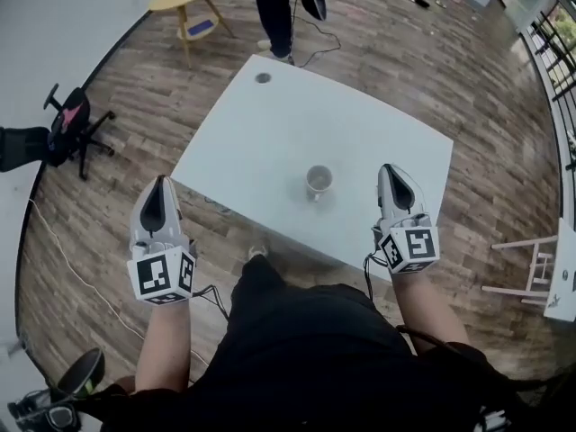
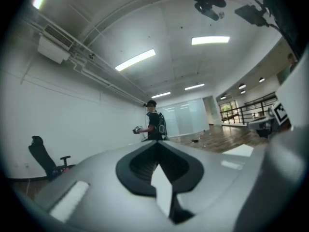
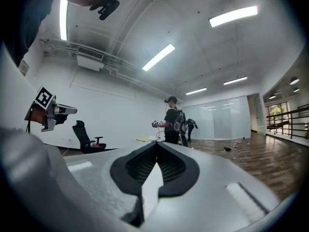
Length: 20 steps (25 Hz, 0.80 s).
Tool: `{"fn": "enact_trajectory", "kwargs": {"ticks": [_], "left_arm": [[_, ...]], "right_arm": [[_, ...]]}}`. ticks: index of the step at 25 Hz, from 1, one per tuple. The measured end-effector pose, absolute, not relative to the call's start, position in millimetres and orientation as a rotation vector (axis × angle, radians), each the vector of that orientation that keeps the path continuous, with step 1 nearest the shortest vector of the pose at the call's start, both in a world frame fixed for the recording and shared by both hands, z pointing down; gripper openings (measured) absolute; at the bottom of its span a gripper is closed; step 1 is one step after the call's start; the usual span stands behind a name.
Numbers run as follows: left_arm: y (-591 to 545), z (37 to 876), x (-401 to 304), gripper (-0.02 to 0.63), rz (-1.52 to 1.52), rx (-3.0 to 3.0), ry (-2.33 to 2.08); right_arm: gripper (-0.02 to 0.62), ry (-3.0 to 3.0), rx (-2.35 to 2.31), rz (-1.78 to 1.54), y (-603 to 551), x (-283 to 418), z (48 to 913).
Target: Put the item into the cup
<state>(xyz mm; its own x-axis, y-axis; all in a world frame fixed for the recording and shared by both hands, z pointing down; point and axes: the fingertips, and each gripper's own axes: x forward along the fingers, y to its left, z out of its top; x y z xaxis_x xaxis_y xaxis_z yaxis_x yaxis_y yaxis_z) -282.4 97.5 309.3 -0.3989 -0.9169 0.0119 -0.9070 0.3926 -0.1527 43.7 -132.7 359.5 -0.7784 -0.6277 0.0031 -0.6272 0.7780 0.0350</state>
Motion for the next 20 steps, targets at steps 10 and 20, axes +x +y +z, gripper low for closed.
{"fn": "enact_trajectory", "kwargs": {"ticks": [10, 20], "left_arm": [[-37.1, 312.5, -304.1, 0.008, -0.208, -2.08, 2.256], [-118.0, 328.7, -294.0, 0.006, -0.157, -2.399, 1.968]], "right_arm": [[0.002, -2.708, 1.489, -0.001, -154.0, 73.4, 359.8], [0.002, -2.467, 1.848, -0.026, -136.9, 97.1, 348.5]]}}
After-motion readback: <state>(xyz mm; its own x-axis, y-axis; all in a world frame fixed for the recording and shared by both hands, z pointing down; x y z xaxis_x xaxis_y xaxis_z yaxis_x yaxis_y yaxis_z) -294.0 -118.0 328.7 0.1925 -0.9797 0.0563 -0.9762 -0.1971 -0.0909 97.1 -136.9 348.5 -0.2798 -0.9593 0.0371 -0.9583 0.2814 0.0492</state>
